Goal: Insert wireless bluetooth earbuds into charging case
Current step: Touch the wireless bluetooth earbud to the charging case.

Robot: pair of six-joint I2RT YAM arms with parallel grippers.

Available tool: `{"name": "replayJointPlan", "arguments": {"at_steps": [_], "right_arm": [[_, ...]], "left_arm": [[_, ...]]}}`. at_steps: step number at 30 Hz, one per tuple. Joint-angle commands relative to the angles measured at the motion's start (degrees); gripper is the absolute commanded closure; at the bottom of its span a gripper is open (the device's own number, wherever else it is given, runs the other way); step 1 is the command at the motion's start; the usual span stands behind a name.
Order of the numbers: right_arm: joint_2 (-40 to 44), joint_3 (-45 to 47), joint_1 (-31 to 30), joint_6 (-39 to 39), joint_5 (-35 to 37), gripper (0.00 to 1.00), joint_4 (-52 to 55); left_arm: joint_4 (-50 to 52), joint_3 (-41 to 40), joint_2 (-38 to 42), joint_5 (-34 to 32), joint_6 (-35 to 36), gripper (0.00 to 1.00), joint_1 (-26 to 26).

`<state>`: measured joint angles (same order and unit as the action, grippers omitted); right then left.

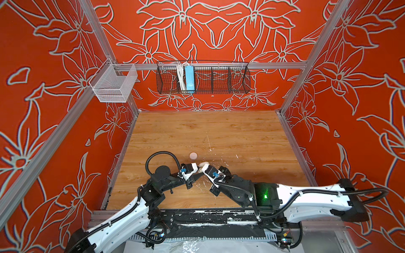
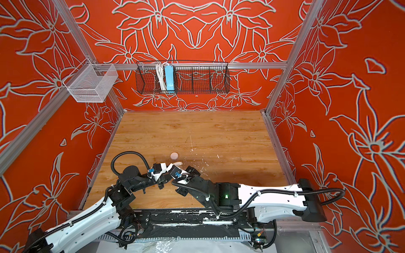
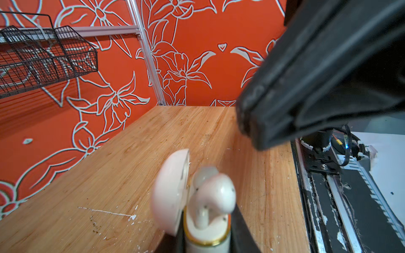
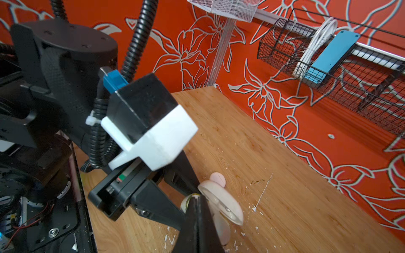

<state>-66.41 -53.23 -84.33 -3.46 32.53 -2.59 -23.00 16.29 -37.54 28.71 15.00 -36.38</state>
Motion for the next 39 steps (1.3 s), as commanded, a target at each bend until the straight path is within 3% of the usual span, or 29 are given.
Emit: {"name": "replayJointPlan", "arguments": {"at_steps": [1,22,26,33,39], "right_arm": [[-1.7,-2.9,-0.05,2.14,-0.67,1.0,2.57],[-2.19,5.04,2.48,6.36,-2.28,1.0,2.78],[-1.65,6.0,2.77,6.28,-5.38,1.0,1.33],[5.95,6.89,2.77,5.99,-13.35,1.0,-0.53],[9.58,5.27,3.1,7.14,-8.91,0.99,1.18]], "left_arm": [[-1.03,1.84,-0.34,1.57,0.61,1.0,-0.09],[-2.2,0.94,1.41,4.66,0.88,1.0,-0.18],[-2.65,0.8,1.36,5.39,0.9,1.0,-0.18],[-2.48,0.93,0.8,3.99,0.64,1.0,-0.18],[-2.39,0.94,0.71,4.18,0.82,1.0,-0.18]]}}
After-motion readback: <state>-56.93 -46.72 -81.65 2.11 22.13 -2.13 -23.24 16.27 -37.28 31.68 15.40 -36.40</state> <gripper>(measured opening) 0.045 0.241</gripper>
